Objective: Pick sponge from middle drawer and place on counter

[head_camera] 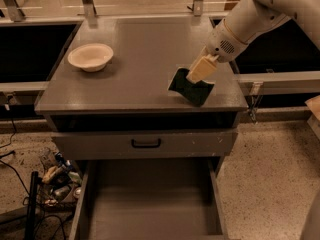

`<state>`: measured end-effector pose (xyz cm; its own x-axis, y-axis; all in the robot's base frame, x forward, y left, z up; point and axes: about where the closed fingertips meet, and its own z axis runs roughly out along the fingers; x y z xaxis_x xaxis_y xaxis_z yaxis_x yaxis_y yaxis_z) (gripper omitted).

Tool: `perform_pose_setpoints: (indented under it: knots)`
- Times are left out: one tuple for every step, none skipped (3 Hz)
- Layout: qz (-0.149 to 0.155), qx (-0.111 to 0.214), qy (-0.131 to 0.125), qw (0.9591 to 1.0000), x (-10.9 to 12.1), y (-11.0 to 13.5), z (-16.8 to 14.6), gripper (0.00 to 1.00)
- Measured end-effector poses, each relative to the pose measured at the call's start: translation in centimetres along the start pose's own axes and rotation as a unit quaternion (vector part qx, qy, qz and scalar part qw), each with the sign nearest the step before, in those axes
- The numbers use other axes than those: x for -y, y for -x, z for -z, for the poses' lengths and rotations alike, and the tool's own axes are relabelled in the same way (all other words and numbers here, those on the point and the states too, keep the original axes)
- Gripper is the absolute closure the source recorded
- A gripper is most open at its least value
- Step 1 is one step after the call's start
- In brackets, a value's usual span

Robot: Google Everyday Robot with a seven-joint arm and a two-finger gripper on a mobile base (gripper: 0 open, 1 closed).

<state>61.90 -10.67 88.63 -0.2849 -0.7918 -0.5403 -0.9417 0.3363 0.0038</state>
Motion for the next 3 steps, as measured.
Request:
perform_pose_setpoints:
  knots:
    - [-0.011,0.007,0.010,0.9999,1.2,0.0,-0.4,1.00]
    - [-0.016,0.019,0.019,0.9995,5.4,1.4,-0.4,1.00]
    - [-0.013,0.021,0.023,0.9994,5.5,1.6,-0.5,1.00]
